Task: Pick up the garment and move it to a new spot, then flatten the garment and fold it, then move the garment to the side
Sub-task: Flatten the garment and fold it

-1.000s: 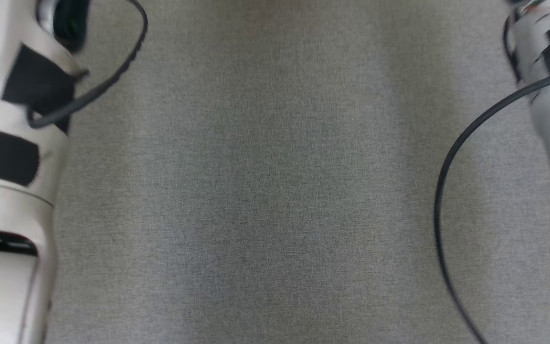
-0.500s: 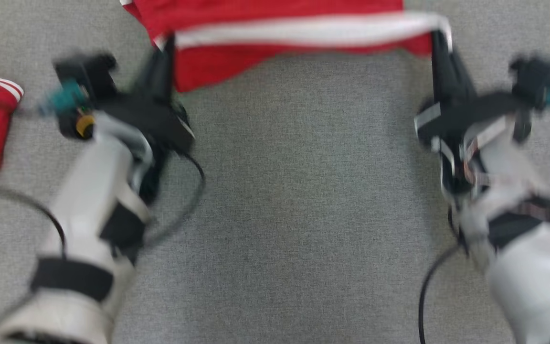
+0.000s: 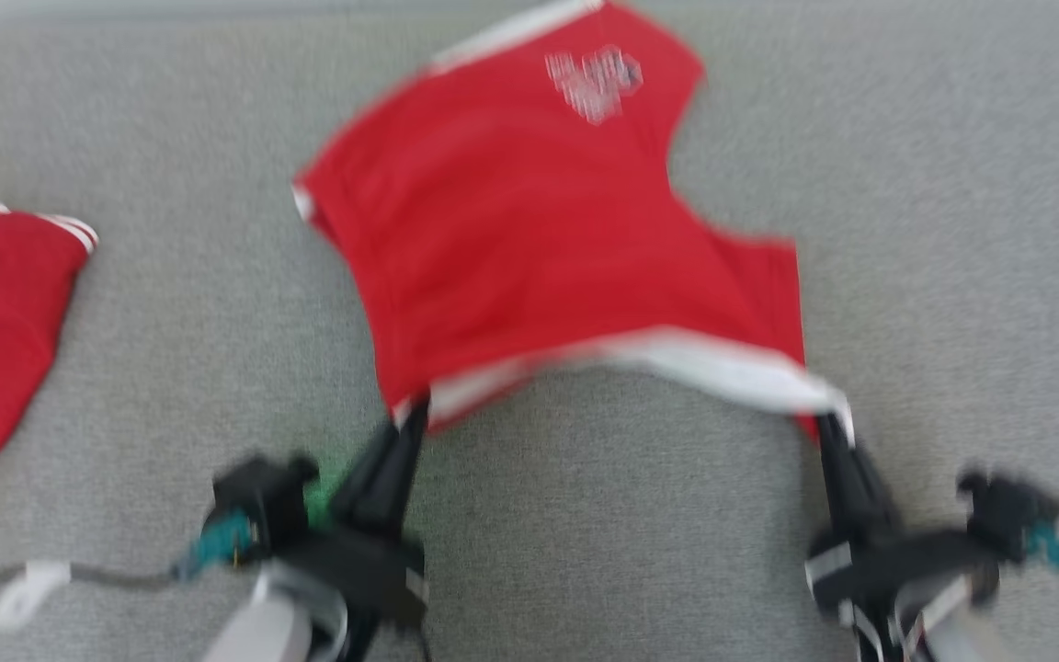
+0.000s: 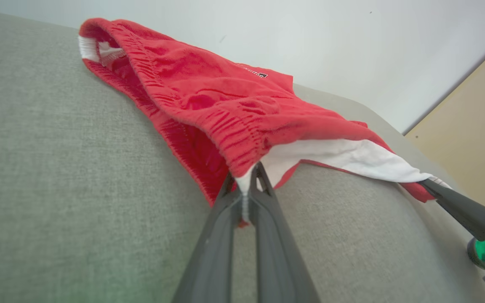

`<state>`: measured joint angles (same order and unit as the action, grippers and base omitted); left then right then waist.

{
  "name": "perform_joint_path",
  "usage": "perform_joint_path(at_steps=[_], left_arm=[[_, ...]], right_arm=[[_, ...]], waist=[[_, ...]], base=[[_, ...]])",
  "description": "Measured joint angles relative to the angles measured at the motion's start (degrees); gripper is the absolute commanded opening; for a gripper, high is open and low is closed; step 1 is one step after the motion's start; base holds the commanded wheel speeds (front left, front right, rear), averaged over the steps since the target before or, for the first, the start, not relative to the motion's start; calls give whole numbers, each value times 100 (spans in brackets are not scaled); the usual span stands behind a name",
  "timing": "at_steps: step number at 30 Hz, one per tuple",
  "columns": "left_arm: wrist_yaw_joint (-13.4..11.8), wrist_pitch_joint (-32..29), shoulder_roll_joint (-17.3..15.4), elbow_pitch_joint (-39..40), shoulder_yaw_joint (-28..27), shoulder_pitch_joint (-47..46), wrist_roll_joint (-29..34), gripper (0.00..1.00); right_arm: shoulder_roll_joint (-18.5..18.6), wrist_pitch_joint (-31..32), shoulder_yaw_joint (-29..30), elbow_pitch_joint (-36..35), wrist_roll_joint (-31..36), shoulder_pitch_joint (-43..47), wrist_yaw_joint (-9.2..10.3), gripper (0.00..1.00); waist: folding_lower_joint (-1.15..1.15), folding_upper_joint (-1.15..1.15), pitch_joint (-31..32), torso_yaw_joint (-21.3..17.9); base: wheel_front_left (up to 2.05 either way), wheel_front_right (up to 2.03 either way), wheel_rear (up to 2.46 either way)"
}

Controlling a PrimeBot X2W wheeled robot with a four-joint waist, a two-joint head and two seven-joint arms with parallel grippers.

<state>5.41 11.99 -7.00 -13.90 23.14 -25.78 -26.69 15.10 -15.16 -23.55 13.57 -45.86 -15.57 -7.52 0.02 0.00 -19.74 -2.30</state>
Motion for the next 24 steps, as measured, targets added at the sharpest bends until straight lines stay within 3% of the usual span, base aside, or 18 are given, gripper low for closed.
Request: perform_joint_path(at_steps=[7, 15, 20, 24], left_arm=[[-292, -792, -472, 1324, 99, 1476, -248, 0], [-683, -1528, -828, 2462, 99, 2842, -625, 0], [-862, -1798, -921, 2906, 119, 3279, -727, 0], [-869, -1825, -876, 3100, 68, 3276, -929, 0]], right_arm=[[-149, 163, 485, -602, 135, 1563, 0, 0], [-510, 1034, 1232, -1356, 795, 2892, -1, 0], [-712, 1423, 1577, -1826, 1158, 3233, -1, 0], [-778, 1577, 1769, -2205, 1429, 3096, -1, 0]], waist=[[0, 0, 490, -56], [0, 1, 879, -176], [0, 1, 953, -197], [-2, 1, 915, -129]], base=[[0, 0, 0], [0, 0, 0], [0, 0, 0], [0, 0, 0]])
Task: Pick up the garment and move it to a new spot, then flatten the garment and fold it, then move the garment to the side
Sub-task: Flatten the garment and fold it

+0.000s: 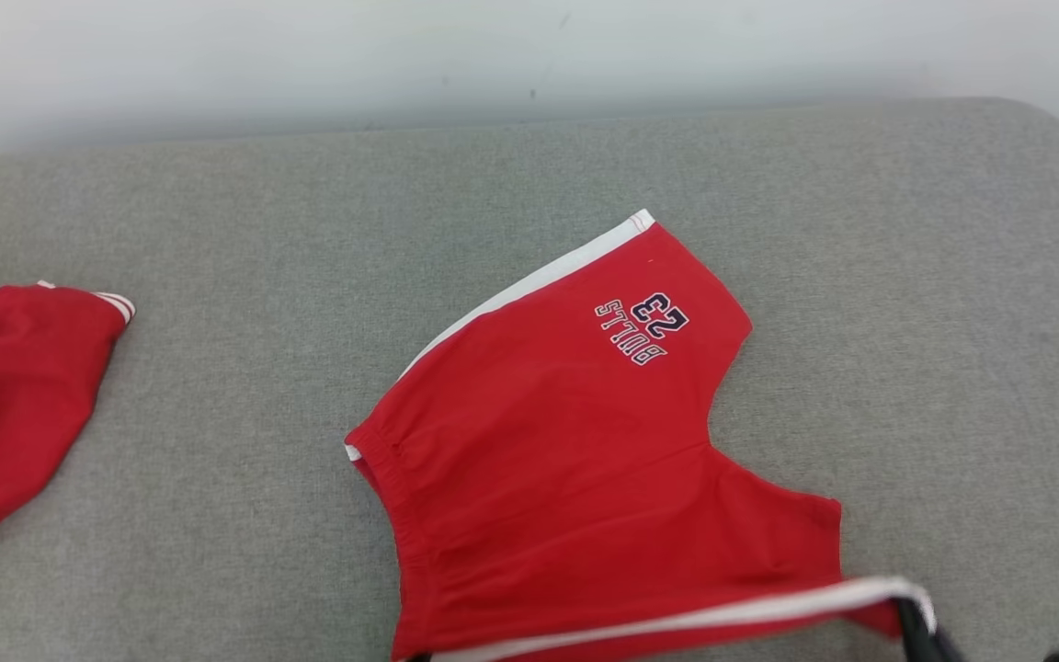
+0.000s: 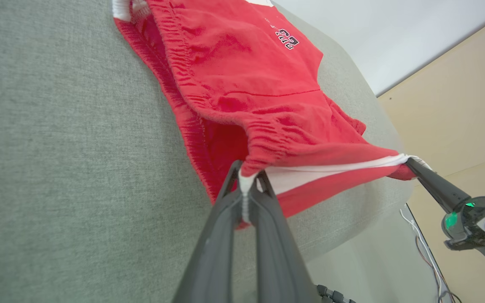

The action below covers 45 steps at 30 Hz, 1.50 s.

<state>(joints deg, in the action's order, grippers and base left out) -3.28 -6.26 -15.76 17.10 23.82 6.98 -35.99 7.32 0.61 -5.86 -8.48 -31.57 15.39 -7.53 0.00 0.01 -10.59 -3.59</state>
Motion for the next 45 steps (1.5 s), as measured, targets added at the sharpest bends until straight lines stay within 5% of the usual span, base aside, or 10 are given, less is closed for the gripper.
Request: perform_joint_path(at_steps=[7, 15, 26, 39, 40, 41, 42, 43, 44, 45], left_arm=[[42, 1, 297, 60, -159, -532, -380, 0], [327, 35, 537, -309, -264, -1466, -662, 0], [717, 399, 1133, -1733, -232, -3184, -1051, 0], [875, 845, 1318, -2827, 268, -4074, -1333, 0], [876, 888, 1321, -2863, 302, -4105, -1323, 0], [878, 896, 1319, -2891, 333, -4117, -1290, 13], [880, 948, 1315, -2913, 348, -4118, -1220, 36], [873, 994, 1300, -2933, 374, -4118, -1139, 80], [856, 1020, 1277, -2949, 407, -4113, -1062, 100], [813, 1076, 1254, -2953, 437, -4102, -982, 100]], right_arm=[[169, 196, 219, -97, 539, -1260, -1, 0], [626, 378, -59, 690, 605, -3016, 0, 0], [1386, 435, -993, 2776, 353, -5731, 0, 0], [1664, -87, -2051, 4496, -141, -6882, 0, 0], [1669, -138, -2130, 4524, -231, -6908, 1, 12], [1678, -192, -2209, 4555, -294, -6916, 1, 66], [1685, -225, -2282, 4579, -369, -6915, 1, 100], [1692, -277, -2359, 4592, -436, -6911, 1, 100], [1701, -337, -2415, 4604, -476, -6889, 1, 100], [1706, -397, -2450, 4615, -534, -6852, 0, 100]], waist=[[-1, -1, -139, 169], [-1, -1, -449, 420], [-2, -2, -1298, 1090], [1, -1, -1868, 1603], [1, -1, -1868, 1609], [1, -1, -1859, 1609], [1, -1, -1843, 1604], [1, -1, -1822, 1595], [1, -1, -1796, 1583], [0, -2, -1762, 1568]], base=[[0, 0, 0], [0, 0, 0], [0, 0, 0], [0, 0, 0], [0, 0, 0], [0, 0, 0], [0, 0, 0], [0, 0, 0], [0, 0, 0], [0, 0, 0]])
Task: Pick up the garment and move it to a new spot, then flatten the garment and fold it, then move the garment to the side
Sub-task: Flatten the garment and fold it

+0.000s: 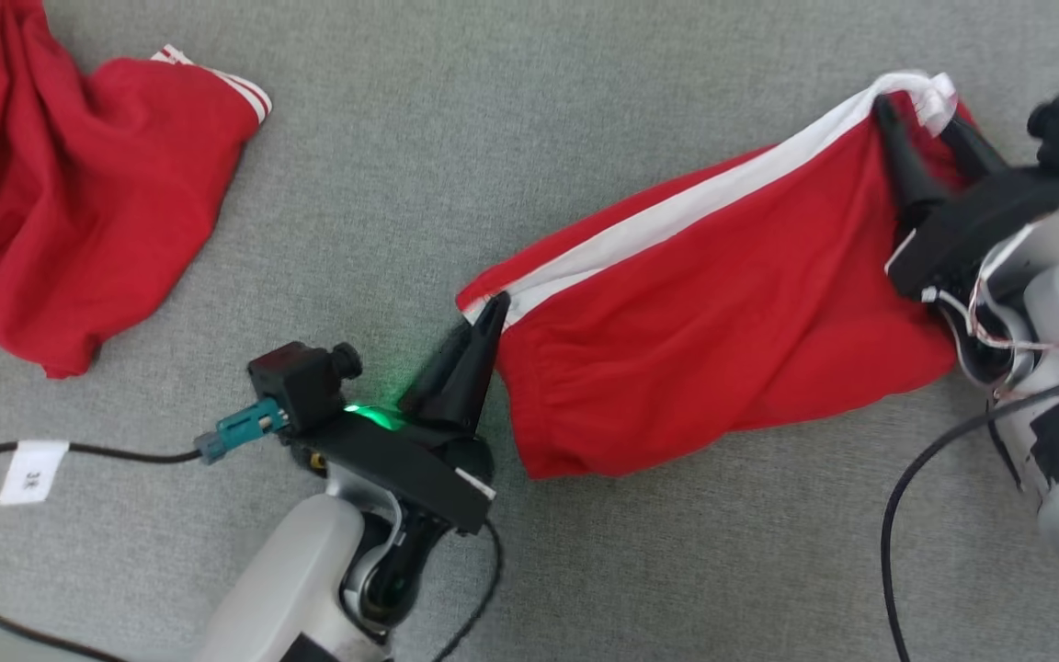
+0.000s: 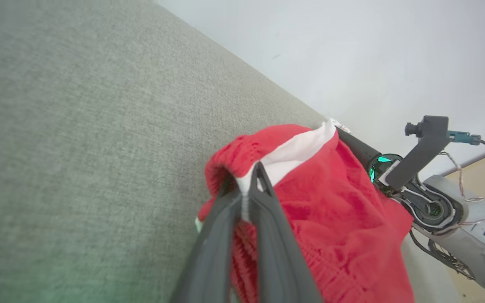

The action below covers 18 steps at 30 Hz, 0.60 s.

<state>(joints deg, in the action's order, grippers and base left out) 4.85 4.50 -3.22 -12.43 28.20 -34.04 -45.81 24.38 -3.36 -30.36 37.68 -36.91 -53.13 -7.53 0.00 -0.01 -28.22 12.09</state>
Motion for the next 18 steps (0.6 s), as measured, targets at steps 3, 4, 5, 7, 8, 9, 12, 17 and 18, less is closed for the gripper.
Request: perform_joint_path(at_steps=[3, 4, 5, 7, 8, 9, 12, 17, 18], left_arm=[[-186, 176, -160, 23, 1, 129, 244, 100], [-265, 231, -211, 45, 0, 211, 325, 100], [-347, 291, -264, 80, -5, 280, 401, 100], [-548, 434, -387, 171, -57, 394, 609, 100], [-662, 531, -464, 236, -101, 443, 712, 100], [-762, 594, -527, 319, -155, 494, 769, 100], [-1023, 768, -662, 615, -322, 642, 990, 100], [-1448, 925, -906, 961, -605, 864, 1345, 100], [-1528, 932, -948, 994, -647, 898, 1436, 100]], right_arm=[[24, -211, -73, -11, -118, 181, 0, 100], [34, -307, -67, -21, -133, 260, 1, 100], [47, -397, -52, -44, -142, 347, 1, 100], [69, -617, -9, -96, -120, 543, 1, 100], [66, -744, 55, -114, -83, 655, 1, 100], [66, -840, 131, -142, -24, 766, 1, 100], [-13, -1044, 428, -354, 201, 1070, 1, 100], [-301, -1160, 1040, -1013, 892, 1733, 1, 100], [-376, -1165, 1167, -1188, 1065, 1885, 1, 100]], waist=[[0, 0, 116, -54], [0, 0, 158, -76], [0, 0, 199, -102], [0, 0, 289, -159], [-1, 0, 334, -191], [-1, 0, 381, -228], [0, 0, 511, -351], [0, 0, 722, -573], [0, 0, 766, -614]], base=[[0, 0, 0], [0, 0, 0], [0, 0, 0], [0, 0, 0], [0, 0, 0], [0, 0, 0], [0, 0, 0], [0, 0, 0], [0, 0, 0]])
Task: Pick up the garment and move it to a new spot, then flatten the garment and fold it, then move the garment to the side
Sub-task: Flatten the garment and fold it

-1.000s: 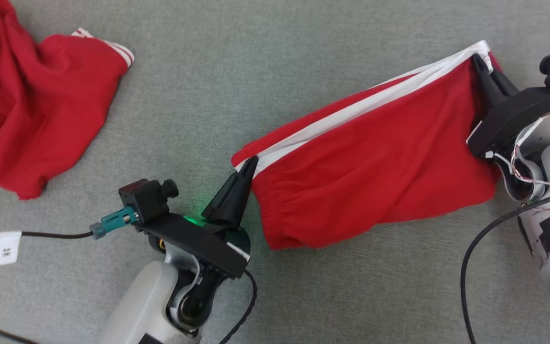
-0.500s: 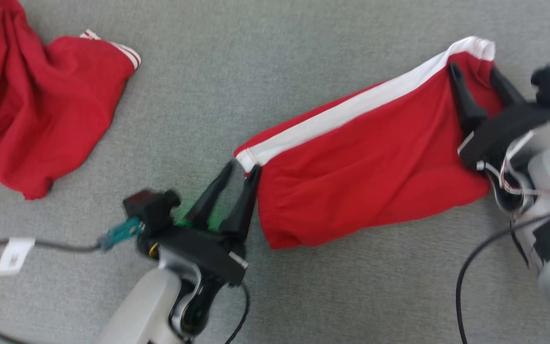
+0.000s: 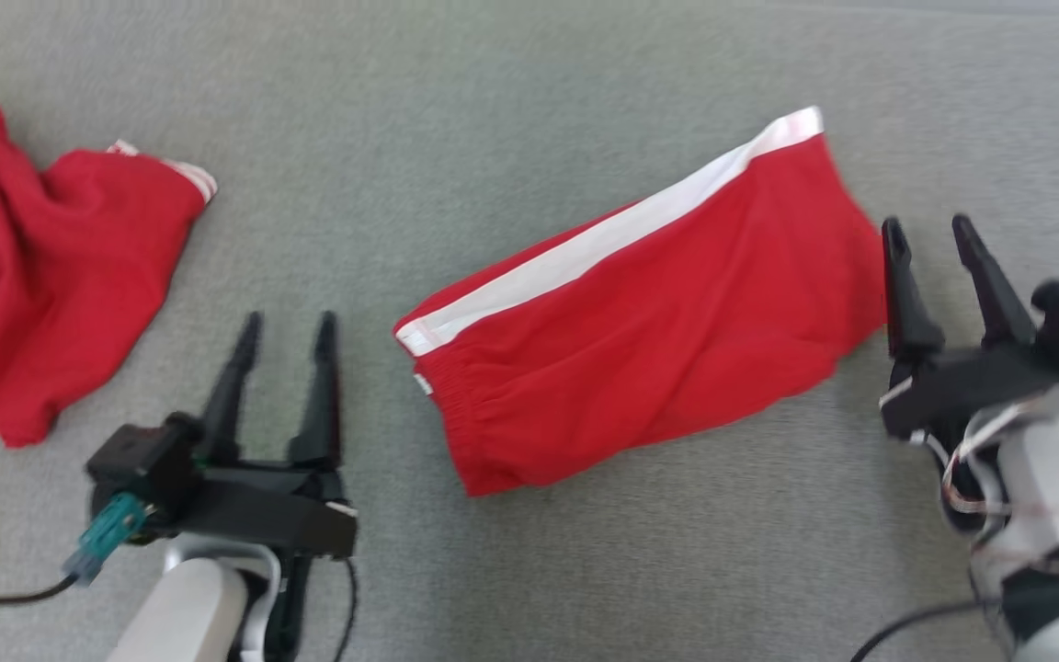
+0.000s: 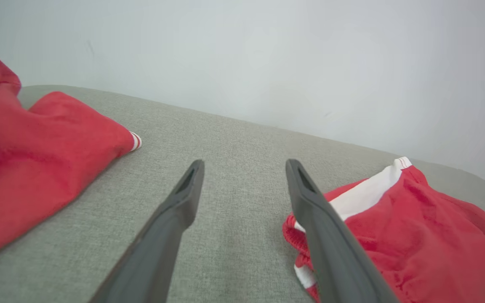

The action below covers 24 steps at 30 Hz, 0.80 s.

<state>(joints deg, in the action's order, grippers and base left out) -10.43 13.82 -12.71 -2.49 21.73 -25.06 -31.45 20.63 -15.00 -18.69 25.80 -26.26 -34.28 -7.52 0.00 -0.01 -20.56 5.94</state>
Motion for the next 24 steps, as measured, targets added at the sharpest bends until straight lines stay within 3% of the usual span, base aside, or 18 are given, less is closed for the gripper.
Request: perform_joint_path(at_steps=[4, 11, 24], left_arm=[[-235, 79, -76, 129, -208, 177, 277, 100], [-168, 102, -158, 167, -544, 612, 641, 100], [34, 111, -11, -82, -681, 1011, 1287, 100]], right_arm=[[-363, -14, 569, -906, 732, 699, 0, 100], [-834, -14, 849, -1941, 1555, 1887, 0, 100], [-921, -8, 910, -2320, 1874, 2683, 0, 100]], waist=[[0, 0, 183, -151], [1, 1, 497, -398], [1, 1, 861, -548]], base=[[0, 0, 0], [0, 0, 0], [0, 0, 0]])
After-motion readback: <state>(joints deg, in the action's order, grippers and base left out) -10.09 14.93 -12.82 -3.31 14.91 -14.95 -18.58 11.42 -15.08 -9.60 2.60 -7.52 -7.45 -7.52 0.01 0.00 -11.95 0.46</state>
